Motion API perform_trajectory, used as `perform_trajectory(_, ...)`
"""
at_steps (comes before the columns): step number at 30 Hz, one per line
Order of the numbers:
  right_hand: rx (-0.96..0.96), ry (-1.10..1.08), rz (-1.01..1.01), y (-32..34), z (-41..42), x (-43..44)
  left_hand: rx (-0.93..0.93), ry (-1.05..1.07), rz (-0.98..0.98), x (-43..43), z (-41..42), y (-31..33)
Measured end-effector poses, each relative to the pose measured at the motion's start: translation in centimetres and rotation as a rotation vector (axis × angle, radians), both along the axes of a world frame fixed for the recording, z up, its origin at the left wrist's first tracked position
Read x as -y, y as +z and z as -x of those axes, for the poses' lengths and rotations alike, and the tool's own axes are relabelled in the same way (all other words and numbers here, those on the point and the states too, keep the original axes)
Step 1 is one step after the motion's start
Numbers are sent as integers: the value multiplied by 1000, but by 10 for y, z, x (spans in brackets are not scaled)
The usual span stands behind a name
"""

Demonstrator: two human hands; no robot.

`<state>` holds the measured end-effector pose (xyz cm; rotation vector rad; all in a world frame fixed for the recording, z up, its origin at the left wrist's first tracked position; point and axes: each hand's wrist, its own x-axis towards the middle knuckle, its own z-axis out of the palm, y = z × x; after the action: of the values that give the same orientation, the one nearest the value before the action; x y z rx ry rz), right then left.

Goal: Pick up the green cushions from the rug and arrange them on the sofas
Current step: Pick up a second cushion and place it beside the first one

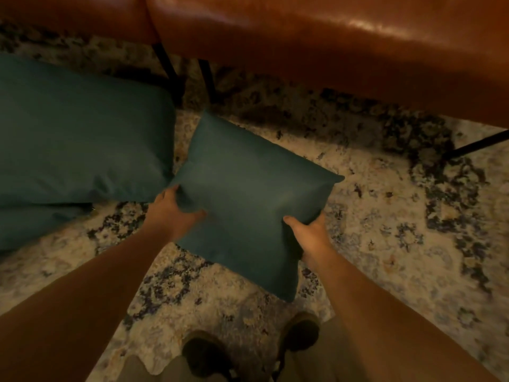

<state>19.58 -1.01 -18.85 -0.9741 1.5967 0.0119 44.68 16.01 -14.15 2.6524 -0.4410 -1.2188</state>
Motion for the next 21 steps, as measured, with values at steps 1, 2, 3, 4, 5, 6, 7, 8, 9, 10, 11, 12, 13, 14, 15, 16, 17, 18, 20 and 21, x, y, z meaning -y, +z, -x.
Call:
perform_trajectory(1, 46, -80, -43, 0, 0, 2, 16, 16, 10, 2, -1, -4)
perform_trajectory(2, 81, -157, -92, 3, 0, 3, 30, 49, 24, 3, -3, -8)
perform_trajectory(3, 102, -220, -137, 6, -1, 5, 27, 81, 30, 5, -4, -11)
perform_trajectory(4, 110, -261, -166, 9, 0, 8, -1, 139, 28, 4, -7, -18)
perform_trajectory(5, 109, -286, -183, 10, 0, 10, -43, 213, 49, 3, -10, -22)
perform_trajectory(6, 107, -305, -184, 11, 1, 13, -84, 300, 87, 3, -12, -26)
perform_trajectory(7, 101, -317, -171, 12, 2, 16, -141, 384, 124, 4, -11, -24)
perform_trajectory(8, 87, -320, -158, 14, 3, 18, -193, 450, 139, 5, -8, -21)
perform_trajectory(9, 73, -314, -148, 15, 4, 20, -250, 501, 133, 6, -3, -13)
perform_trajectory(10, 68, -296, -139, 18, 7, 21, -306, 552, 122, 6, 3, -8)
perform_trajectory(11, 72, -282, -131, 21, 9, 22, -355, 585, 111, 4, 9, -5)
perform_trajectory(12, 85, -269, -127, 27, 13, 22, -398, 605, 109, -1, 14, -4)
perform_trajectory(13, 95, -260, -123, 32, 15, 21, -420, 622, 117, -5, 18, -2)
perform_trajectory(14, 104, -253, -119, 38, 19, 20, -434, 642, 126, -9, 20, 1)
perform_trajectory(15, 116, -253, -117, 45, 22, 18, -450, 655, 132, -10, 24, 9)
perform_trajectory(16, 122, -258, -117, 52, 25, 15, -472, 670, 147, -12, 26, 17)
perform_trajectory(17, 130, -260, -122, 62, 27, 12, -490, 677, 174, -13, 28, 29)
perform_trajectory(18, 140, -267, -125, 72, 29, 10, -502, 691, 196, -14, 29, 37)
perform_trajectory(20, 172, -300, -119, 92, 31, 7, -485, 690, 231, -15, 29, 54)
perform_trajectory(21, 193, -320, -116, 103, 31, 6, -474, 692, 257, -14, 28, 68)
